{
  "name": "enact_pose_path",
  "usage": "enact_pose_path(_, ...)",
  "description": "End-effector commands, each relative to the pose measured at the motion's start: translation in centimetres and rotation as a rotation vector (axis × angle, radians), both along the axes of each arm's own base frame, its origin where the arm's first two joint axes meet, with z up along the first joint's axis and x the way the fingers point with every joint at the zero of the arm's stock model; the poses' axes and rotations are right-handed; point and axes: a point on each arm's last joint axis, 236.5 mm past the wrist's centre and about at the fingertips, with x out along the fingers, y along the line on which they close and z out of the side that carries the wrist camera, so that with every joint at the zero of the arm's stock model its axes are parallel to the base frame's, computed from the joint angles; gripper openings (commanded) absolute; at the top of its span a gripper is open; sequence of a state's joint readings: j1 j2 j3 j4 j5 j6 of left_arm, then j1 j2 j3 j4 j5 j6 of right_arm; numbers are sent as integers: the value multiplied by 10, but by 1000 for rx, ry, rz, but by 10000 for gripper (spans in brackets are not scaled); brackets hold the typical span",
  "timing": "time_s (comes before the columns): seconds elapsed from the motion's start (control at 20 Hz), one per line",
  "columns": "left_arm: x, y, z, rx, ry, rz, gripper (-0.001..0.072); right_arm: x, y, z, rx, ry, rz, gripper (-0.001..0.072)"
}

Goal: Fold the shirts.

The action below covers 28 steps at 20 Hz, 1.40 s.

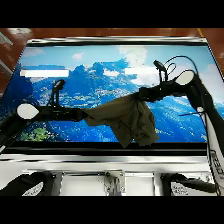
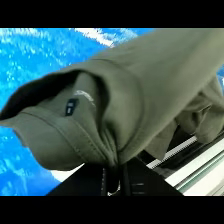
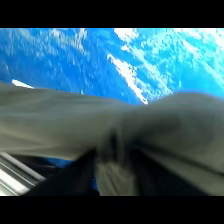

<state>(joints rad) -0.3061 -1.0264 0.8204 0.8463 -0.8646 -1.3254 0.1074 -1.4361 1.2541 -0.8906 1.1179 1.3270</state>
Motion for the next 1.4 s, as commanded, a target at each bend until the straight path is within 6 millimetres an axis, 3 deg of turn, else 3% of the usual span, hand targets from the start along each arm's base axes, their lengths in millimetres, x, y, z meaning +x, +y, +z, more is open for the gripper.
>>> enact_pose_path(0.0, 7, -8, -34, -1, 63, 39, 50, 20, 20, -45, 141, 117, -94, 577)
enact_pose_path(0.15, 13, -1, -37, -18, 85, 75, 50, -2, -12, -24, 134, 158, 13, 576)
enact_pose_path(0.2, 16, 4, -37, -19, 83, 89, 50, -13, -35, -14, 107, 179, 42, 576)
enact_pose_path(0.3, 20, 13, -37, -19, 93, 110, 50, -49, -102, -4, -7, 273, 27, 577)
enact_pose_path(0.4, 19, 17, -38, -19, 108, 113, 50, -88, -169, -13, -156, 385, -73, 576)
enact_pose_path(0.45, 18, 17, -38, -19, 112, 110, 50, -106, -185, -20, -166, 421, -131, 588)
enact_pose_path(0.5, 16, 17, -39, -20, 116, 106, 50, -124, -188, -30, -128, 453, -182, 643)
enact_pose_path(0.55, 15, 16, -39, -19, 118, 103, 50, -139, -181, -42, -72, 479, -225, 648)
enact_pose_path(0.75, 15, 14, -38, -25, 120, 102, 50, -174, -136, -106, 87, 563, -363, 676)
enact_pose_path(0.9, 15, 11, -35, -50, 126, 109, 50, -171, -123, -131, 100, 535, -440, 676)
enact_pose_path(1.1, 16, 11, -35, -50, 126, 110, 50, -144, -134, -143, 55, 450, -550, 670)
enact_pose_path(1.15, 16, 11, -35, -50, 123, 112, 50, -137, -137, -144, 46, 429, -580, 604)
enact_pose_path(1.2, 18, 11, -34, -50, 119, 116, 50, -129, -138, -144, 46, 403, -605, 482)
enact_pose_path(1.3, 21, 12, -34, -50, 109, 126, 51, -114, -135, -139, 85, 365, -646, 55)
enact_pose_path(1.35, 23, 13, -33, -50, 102, 132, 50, -106, -133, -134, 114, 344, -655, 62)
